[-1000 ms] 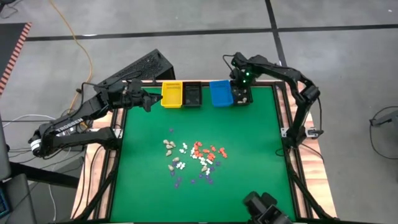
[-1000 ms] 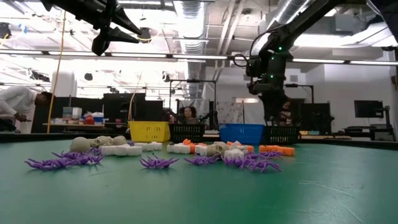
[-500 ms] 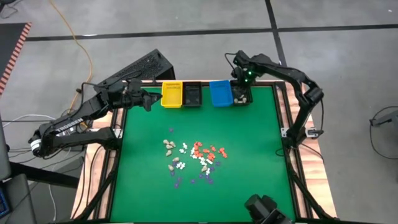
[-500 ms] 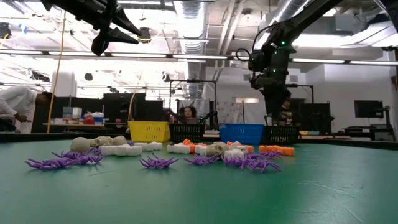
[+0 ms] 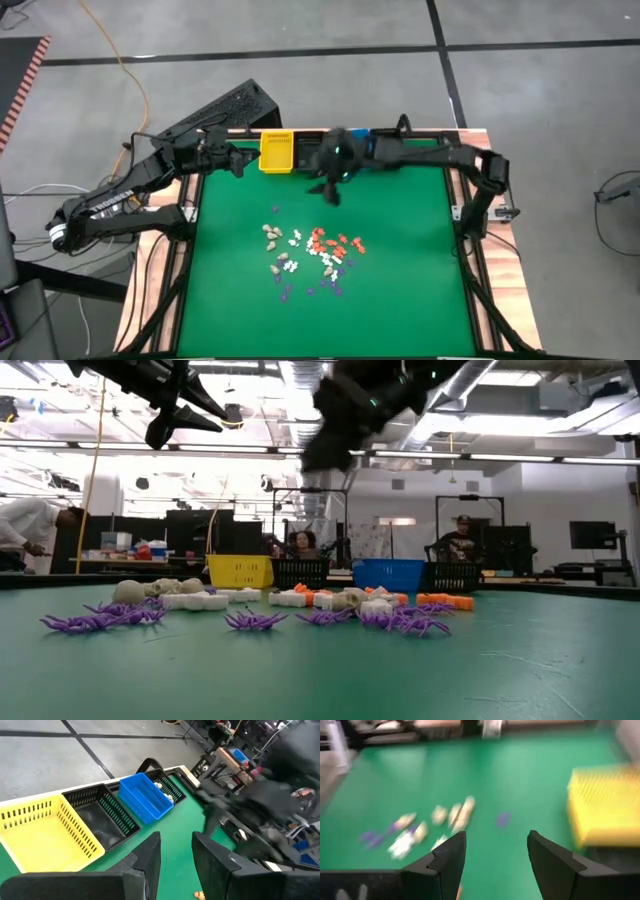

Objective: Sort Halloween decoration
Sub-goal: Put the white skull toy into the right black basket

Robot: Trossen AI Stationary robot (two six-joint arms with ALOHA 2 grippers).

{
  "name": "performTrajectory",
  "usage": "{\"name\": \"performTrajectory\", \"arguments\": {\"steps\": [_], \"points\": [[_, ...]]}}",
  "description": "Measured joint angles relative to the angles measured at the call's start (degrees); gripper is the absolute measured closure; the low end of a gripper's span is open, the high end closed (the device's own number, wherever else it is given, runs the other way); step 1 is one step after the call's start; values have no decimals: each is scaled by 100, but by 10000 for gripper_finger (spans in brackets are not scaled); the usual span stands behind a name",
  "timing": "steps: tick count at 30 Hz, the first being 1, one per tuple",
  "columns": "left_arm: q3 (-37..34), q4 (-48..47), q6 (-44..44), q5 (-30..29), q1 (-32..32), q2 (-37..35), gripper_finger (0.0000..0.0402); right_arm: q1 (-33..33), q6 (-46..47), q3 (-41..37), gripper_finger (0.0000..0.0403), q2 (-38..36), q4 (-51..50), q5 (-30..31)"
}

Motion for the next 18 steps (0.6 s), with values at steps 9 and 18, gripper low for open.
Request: {"name": "performTrajectory", "arguments": {"steps": [9, 18], "points": [[0, -133, 11, -344, -2, 0, 301, 956, -621, 25, 168, 597, 1760, 1334], [0, -334, 35, -333, -15, 4, 301, 1238, 237, 146, 168, 1607, 2613, 1238]]}}
